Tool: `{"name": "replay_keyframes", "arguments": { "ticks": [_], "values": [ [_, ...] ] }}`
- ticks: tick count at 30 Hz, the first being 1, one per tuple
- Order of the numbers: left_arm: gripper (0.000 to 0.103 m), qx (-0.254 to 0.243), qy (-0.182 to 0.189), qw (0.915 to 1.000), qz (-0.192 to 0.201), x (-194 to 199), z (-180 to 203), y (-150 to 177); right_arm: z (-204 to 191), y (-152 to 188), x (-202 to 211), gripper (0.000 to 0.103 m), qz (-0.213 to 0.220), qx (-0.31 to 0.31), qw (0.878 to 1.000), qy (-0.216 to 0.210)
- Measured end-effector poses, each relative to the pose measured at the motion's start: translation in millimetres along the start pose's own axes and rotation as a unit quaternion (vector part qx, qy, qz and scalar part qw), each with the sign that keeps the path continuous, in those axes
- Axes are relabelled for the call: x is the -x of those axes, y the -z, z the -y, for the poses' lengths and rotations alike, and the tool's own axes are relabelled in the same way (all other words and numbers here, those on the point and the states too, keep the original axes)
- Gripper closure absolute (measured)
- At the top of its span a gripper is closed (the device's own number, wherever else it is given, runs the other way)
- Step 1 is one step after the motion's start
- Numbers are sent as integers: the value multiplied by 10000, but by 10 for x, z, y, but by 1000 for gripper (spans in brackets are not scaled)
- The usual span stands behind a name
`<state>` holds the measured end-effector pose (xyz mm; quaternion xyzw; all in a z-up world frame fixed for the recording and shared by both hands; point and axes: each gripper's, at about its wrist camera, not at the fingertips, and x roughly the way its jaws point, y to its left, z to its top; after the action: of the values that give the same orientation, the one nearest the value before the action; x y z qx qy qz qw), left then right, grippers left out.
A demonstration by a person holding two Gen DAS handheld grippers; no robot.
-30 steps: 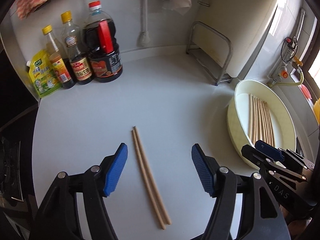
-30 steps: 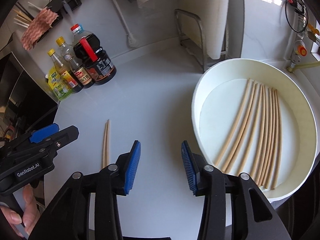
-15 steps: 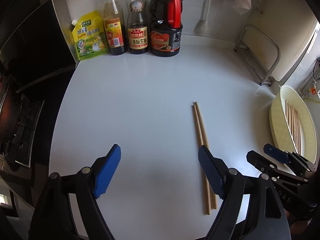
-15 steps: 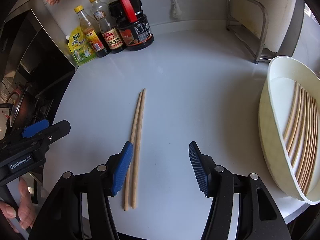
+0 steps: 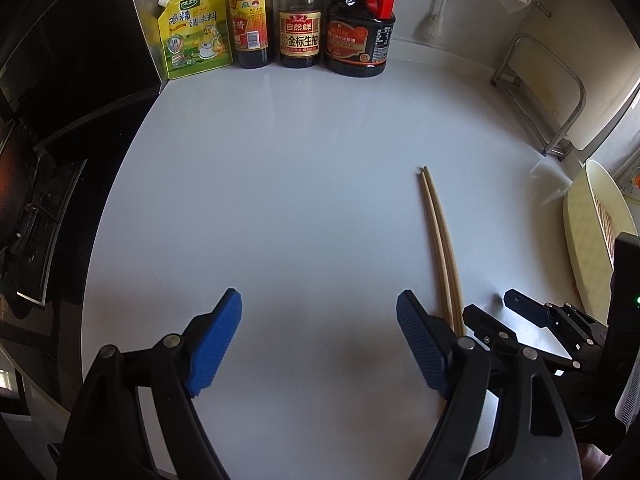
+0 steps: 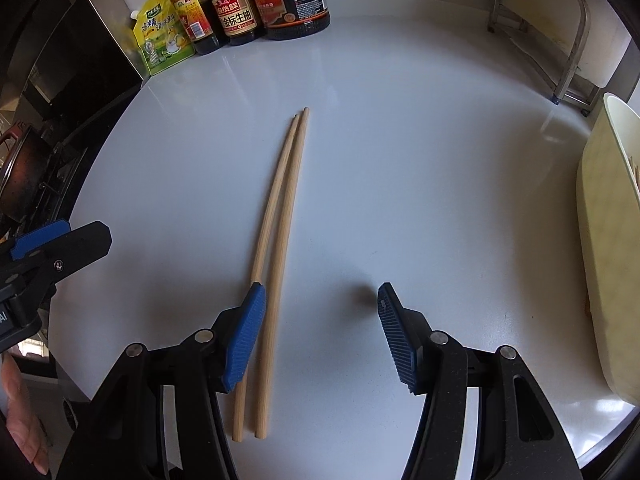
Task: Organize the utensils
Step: 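Grasp one chopstick with the right tool while the left tool closes on the other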
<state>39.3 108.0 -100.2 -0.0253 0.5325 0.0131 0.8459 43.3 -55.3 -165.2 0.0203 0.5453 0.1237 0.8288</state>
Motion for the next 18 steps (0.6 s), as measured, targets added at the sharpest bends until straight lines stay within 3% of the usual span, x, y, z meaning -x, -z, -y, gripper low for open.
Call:
{"name": "replay_keyframes", "arguments": {
  "ticks": [7,11,14,18],
  "values": [
    [25,39,-1,10000,-19,-27,-23,25,-141,23,-16,48,116,366,9987,327],
    [25,8,37,10000,-61,-52,26,36,-245,64,-19,64,279,722,9954,564],
    [25,-59,57,9999,-61,-68,93,36,-259,72,-18,91,298,799,9949,541],
    [25,-111,111,9999,-60,-109,169,40,-199,69,-15,96,292,746,9958,445]
  ]
}}
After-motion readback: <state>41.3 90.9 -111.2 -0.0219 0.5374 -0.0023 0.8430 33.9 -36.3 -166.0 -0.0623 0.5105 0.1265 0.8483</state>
